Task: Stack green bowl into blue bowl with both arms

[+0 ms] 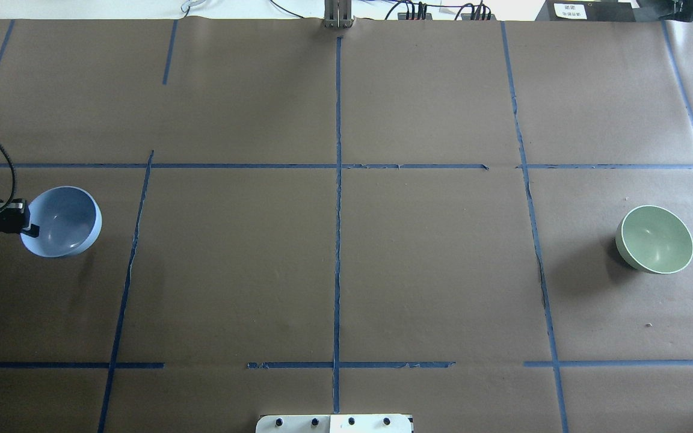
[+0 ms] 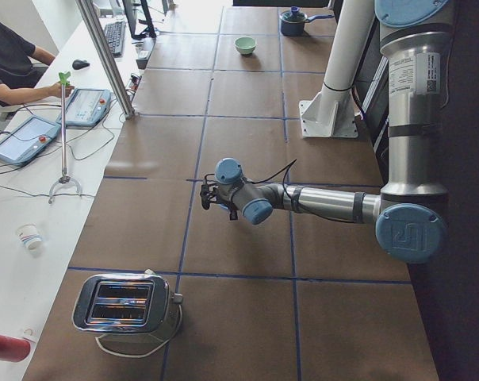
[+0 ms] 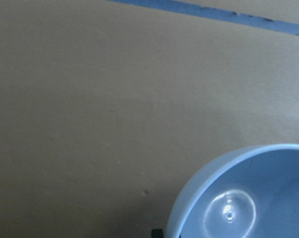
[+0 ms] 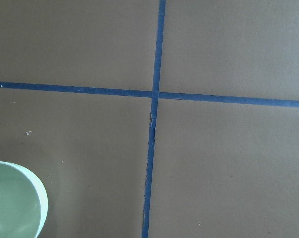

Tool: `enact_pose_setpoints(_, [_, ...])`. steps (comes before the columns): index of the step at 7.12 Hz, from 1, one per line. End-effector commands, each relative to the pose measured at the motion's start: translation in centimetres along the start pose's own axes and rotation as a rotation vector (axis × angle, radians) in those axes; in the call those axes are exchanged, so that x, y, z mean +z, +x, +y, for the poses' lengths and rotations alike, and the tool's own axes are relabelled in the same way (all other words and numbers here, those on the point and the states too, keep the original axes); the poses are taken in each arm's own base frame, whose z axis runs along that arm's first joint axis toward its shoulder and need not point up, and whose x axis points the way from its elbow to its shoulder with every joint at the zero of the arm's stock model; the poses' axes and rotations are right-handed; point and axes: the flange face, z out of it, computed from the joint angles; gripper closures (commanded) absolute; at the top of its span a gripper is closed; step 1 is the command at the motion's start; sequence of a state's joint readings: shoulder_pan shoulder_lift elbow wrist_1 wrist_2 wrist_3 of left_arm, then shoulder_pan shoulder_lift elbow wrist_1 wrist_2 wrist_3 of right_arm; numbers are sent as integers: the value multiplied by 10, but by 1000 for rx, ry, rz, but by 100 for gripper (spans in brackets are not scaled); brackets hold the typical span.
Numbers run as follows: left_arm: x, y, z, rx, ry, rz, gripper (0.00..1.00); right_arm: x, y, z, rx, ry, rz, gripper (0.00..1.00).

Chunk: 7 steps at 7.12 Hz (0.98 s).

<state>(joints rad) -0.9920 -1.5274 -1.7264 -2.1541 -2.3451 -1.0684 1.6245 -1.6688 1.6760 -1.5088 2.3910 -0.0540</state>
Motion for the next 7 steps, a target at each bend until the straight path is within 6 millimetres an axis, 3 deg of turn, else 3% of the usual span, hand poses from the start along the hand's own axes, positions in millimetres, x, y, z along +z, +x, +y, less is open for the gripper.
enact_pose_setpoints(1, [-35, 152, -18, -125, 3, 55, 100, -1, -2, -2, 0, 3, -5, 0])
enact_pose_setpoints(2, [-12, 244, 12, -185, -49, 79, 100, -3, -4, -4, 47, 7, -5, 0])
enact_pose_setpoints(3, [28, 318, 56, -218, -43, 73, 100, -7, -9, -5, 69, 16, -13, 0])
enact_pose_setpoints(4, [50, 381, 89, -222, -21, 62, 100, -13, -14, -8, 60, 27, -11, 0])
enact_pose_setpoints(5, [67, 418, 110, -217, -4, 63, 100, -11, -13, -7, 62, 24, -11, 0])
enact_pose_setpoints(6, [78, 444, 118, -223, -6, 65, 100, -11, -14, -7, 62, 23, -14, 0])
enact_pose_setpoints(7, [101, 456, 119, -217, 5, 41, 100, -10, -15, -5, 67, 20, -36, 0])
